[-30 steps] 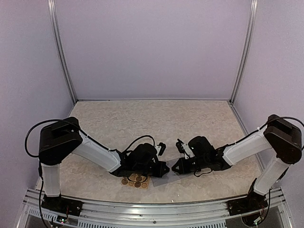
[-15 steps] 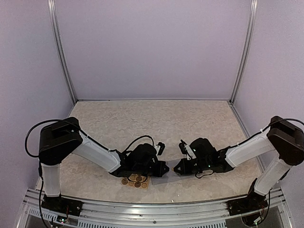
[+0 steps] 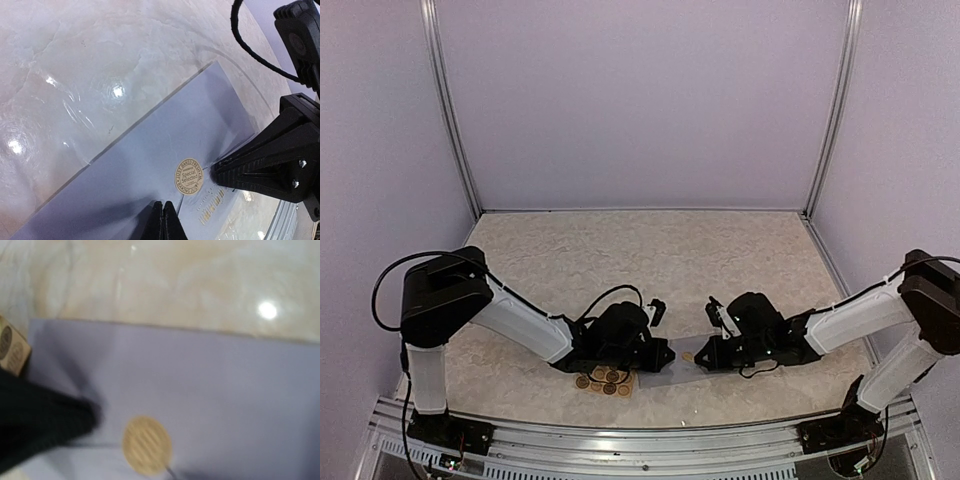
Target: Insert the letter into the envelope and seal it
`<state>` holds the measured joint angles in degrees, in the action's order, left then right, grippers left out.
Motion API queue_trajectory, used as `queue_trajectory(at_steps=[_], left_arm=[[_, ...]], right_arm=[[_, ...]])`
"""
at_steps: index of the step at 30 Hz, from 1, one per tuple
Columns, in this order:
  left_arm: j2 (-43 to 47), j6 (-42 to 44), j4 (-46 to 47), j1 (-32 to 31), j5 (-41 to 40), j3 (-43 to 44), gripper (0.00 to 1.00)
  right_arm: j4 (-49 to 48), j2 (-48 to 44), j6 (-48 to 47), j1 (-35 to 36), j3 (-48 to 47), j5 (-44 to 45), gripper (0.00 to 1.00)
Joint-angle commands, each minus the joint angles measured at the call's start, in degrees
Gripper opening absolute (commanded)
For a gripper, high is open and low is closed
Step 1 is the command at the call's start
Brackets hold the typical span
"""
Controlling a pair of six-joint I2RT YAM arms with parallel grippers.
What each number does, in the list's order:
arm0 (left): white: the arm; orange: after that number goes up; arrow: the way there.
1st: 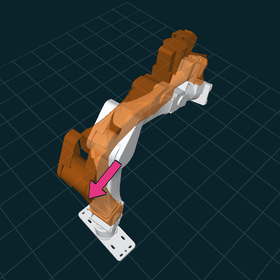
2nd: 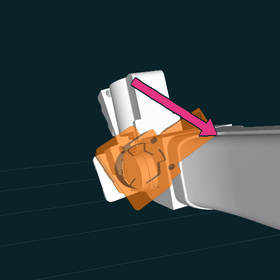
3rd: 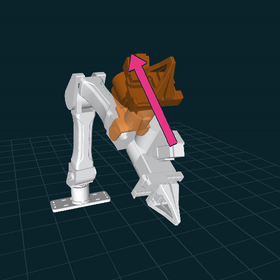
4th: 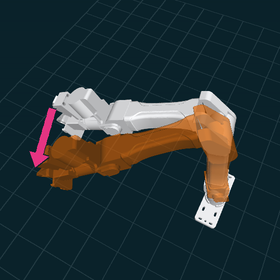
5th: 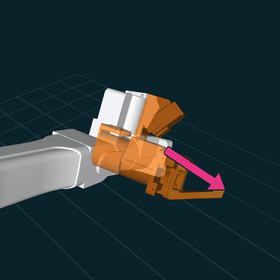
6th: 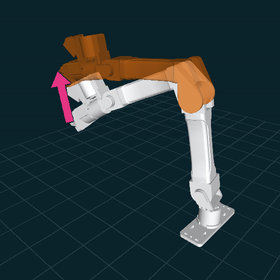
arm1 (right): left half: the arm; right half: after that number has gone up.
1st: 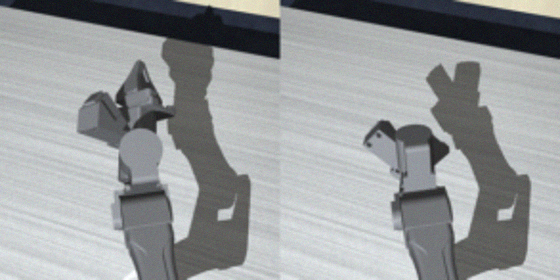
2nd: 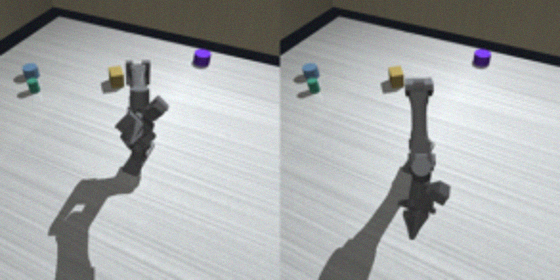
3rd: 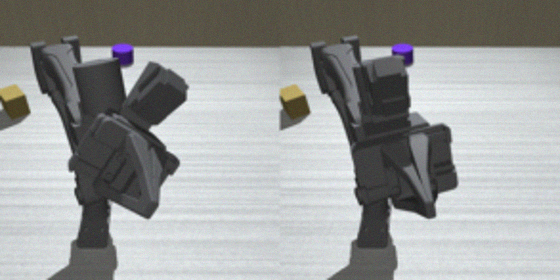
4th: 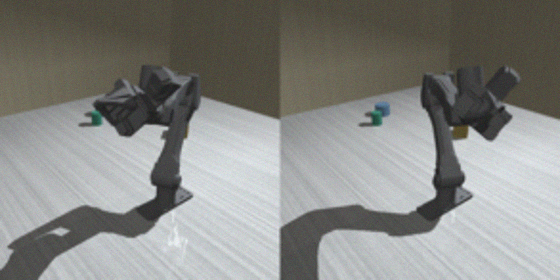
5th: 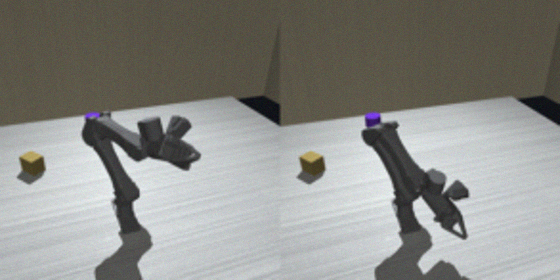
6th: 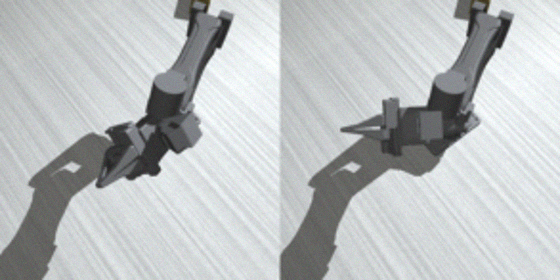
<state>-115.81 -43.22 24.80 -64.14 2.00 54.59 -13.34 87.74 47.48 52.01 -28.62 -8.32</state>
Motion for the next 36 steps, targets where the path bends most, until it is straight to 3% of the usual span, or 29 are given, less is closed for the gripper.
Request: queue_trajectory(at_steps=[1, 4, 6, 10, 13, 17, 22, 28, 36], left_arm=[[2.2, 1.8, -4.7, 0.9, -1.9, -1.1, 0.0], [5.3, 3.4, -5.5, 1.2, -1.8, -0.2, 0.02], [8.0, 5.3, -6.0, 1.1, -3.7, 0.2, 0.14], [12.7, 8.3, -8.3, 1.7, -6.4, 1.2, 0.61], [14.5, 10.5, -8.9, 3.9, -5.9, 2.3, 0.8], [14.8, 13.6, -7.1, 8.9, -3.5, 2.3, 0.86], [16.8, 18.9, -3.4, 18.8, -3.8, -1.0, 0.88], [24.0, 20.0, 5.2, 35.6, -1.2, -11.9, 0.88], [36.7, 21.5, 17.4, 59.2, 1.3, -28.1, 0.89]], right_arm=[[7.3, -4.7, -0.8, 0.4, 2.2, 1.3, 0.03], [7.7, -8.8, -2.7, 0.3, 2.1, 0.0, 0.07], [8.2, -11.6, -4.8, 0.4, 1.2, -1.0, 0.16], [9.6, -15.9, -8.0, 0.3, -1.1, 0.2, 0.71], [10.2, -16.2, -10.8, -0.3, -3.7, 2.3, 0.9], [9.6, -12.0, -14.3, -3.1, -7.9, 3.7, 0.96], [3.7, -6.9, -18.4, -11.5, -9.1, 2.0, 0.97], [0.2, -6.0, -24.6, -25.8, -8.4, 1.3, 0.97], [-11.0, -13.2, -28.8, -48.7, -0.3, -2.8, 0.98]])
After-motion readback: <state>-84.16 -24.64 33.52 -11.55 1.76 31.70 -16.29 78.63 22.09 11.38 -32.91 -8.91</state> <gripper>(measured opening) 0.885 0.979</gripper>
